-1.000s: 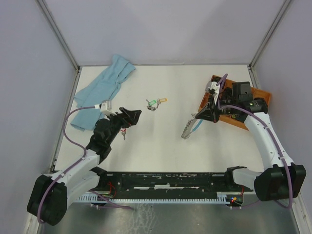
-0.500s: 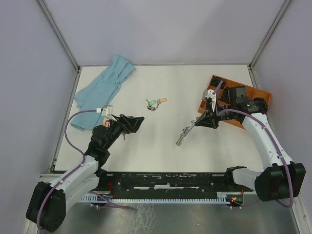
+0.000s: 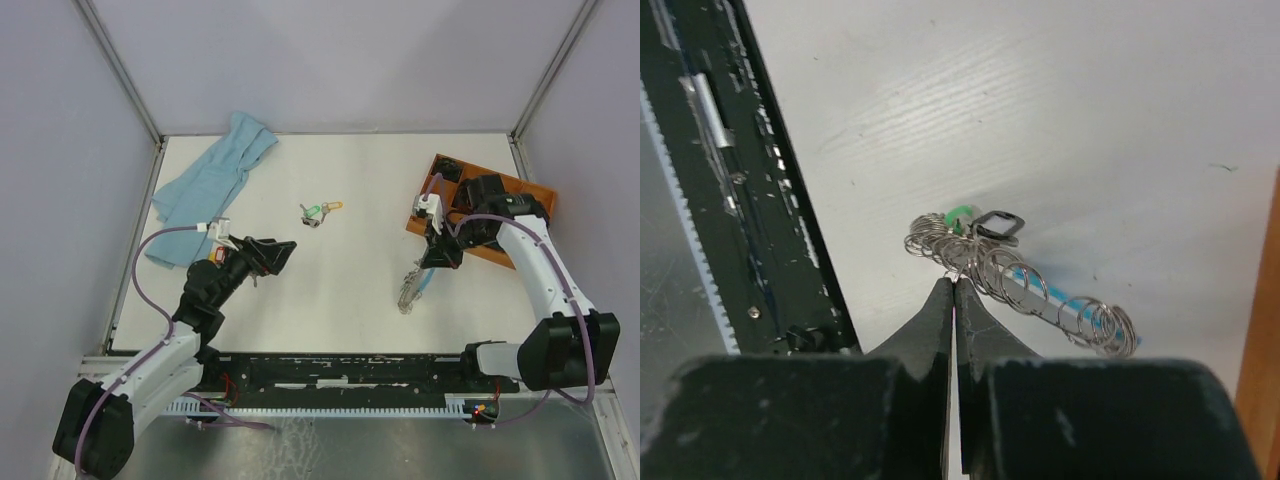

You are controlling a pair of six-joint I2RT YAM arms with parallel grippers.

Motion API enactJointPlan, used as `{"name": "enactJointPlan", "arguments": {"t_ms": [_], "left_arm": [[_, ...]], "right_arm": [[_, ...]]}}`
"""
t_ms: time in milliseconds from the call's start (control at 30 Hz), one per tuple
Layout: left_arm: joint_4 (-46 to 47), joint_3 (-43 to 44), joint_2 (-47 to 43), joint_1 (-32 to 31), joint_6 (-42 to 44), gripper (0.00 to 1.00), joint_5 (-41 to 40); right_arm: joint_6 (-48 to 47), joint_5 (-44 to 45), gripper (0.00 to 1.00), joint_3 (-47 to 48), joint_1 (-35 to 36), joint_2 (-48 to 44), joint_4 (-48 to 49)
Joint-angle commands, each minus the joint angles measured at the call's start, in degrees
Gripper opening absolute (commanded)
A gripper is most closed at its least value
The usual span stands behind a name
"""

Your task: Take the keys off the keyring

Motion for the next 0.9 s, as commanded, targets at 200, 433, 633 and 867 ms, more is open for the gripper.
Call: {"name": "enactJointPlan", "arguments": {"t_ms": [200, 433, 633, 867], "left_arm": [[2.9, -0.4, -2.7, 0.1, -0.8, 1.0, 1.6], [2.8, -0.4, -3.8, 0.1, -1.7, 1.0, 2.3], [2.5, -0.5, -5.0, 0.0, -2.3, 1.0, 2.7], [1.0, -0.1, -6.6, 0.0, -2.4, 1.0, 2.8]], "right_arm": [[5.4, 15.9, 0.06, -5.3, -1.0, -9.0, 5.7], [6.4, 22.8, 0.06, -8.5, -2.4, -13.0, 7.4], [6.2, 26.4, 0.06, -9.5, -3.9, -13.4, 7.8], [6.5, 27.1, 0.09, -10.3, -5.2, -13.4, 8.5]]}}
